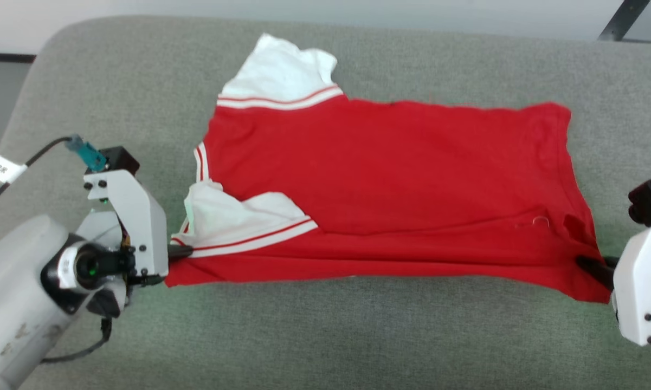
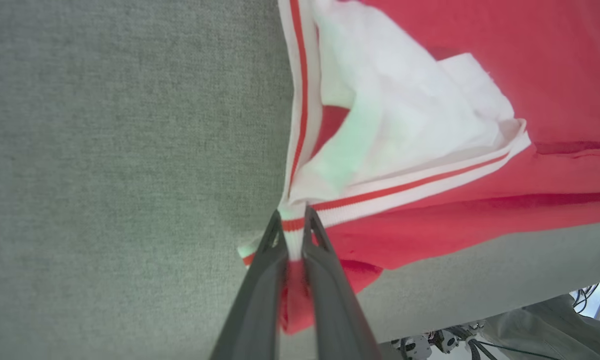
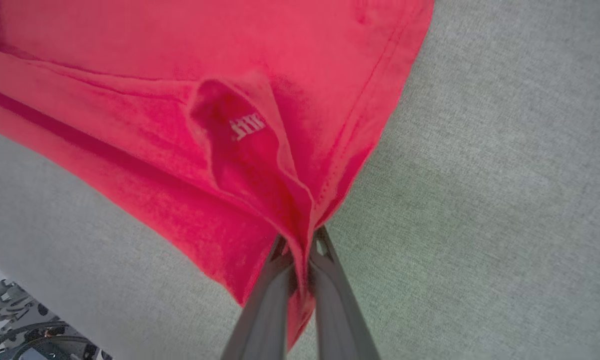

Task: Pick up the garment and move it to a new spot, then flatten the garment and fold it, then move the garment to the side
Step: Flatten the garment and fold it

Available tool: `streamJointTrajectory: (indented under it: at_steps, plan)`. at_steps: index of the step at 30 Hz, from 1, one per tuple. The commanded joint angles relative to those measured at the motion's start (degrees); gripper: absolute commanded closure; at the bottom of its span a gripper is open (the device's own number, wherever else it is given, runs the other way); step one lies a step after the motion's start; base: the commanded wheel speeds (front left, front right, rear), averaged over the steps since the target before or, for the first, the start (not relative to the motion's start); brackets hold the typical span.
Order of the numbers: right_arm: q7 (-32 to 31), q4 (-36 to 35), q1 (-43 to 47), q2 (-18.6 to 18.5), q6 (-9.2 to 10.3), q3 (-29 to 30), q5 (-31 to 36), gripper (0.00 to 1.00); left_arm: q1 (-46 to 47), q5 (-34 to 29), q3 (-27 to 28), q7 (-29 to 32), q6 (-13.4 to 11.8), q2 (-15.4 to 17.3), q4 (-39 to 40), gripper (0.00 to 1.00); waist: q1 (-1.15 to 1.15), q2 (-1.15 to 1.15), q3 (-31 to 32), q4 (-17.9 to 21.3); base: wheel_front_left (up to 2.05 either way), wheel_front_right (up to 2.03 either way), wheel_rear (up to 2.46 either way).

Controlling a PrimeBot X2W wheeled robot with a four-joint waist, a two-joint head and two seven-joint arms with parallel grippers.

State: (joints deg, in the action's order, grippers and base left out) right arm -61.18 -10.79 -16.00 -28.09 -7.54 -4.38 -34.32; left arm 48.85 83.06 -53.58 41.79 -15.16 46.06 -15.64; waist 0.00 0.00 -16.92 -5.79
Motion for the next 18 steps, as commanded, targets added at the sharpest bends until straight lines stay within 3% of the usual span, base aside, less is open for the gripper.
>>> streamJointTrajectory:
  at_steps: [1, 9, 12, 14, 16, 18]
  plan:
    - [-0.61, -1.11, 1.52, -0.52, 0.11, 0.94, -0.16, 1.0, -1.17, -0.23, 0.06, 0.1, -1.02, 1.29, 1.27, 0.95, 0.0, 0.0, 1.06, -0.15, 0.0, 0.0, 0.0]
    - [-1.14, -4.72, 6.66, 1.14, 0.1, 3.02, 0.43, 1.0, -5.42, 0.38, -0.56, -0.4, -4.75, 4.26, 9.5, 0.82, 0.0, 0.0, 1.23, 0.41, 0.0, 0.0, 0.0]
    - [-0.3, -3.98, 7.69, 2.56, 0.1, 2.16, 0.8, 1.0, -7.03, 0.66, -0.93, -1.35, -5.09, 3.42, 10.05, 0.74, 0.0, 0.0, 0.96, 0.88, 0.0, 0.0, 0.0]
    - [0.28, -3.26, 7.96, 3.31, 0.1, 1.25, 0.74, 1.0, -7.84, 0.66, -1.13, -1.99, -4.82, 2.63, 9.48, 0.56, 0.0, 0.0, 0.74, 1.2, 0.0, 0.0, 0.0]
    - [0.82, -2.45, 7.9, 3.48, 0.1, 0.12, 1.14, 1.0, -8.47, 1.17, -0.9, -2.88, -4.54, 1.63, 8.35, 0.56, 0.0, 0.0, 0.63, 1.48, 0.0, 0.0, 0.0]
    - [1.29, -1.61, 7.39, 3.83, 0.1, -0.71, 1.2, 1.0, -8.73, 1.03, -0.87, -3.6, -4.23, 1.03, 7.34, 0.11, 0.0, 0.0, 0.66, 1.72, 0.0, 0.0, 0.0]
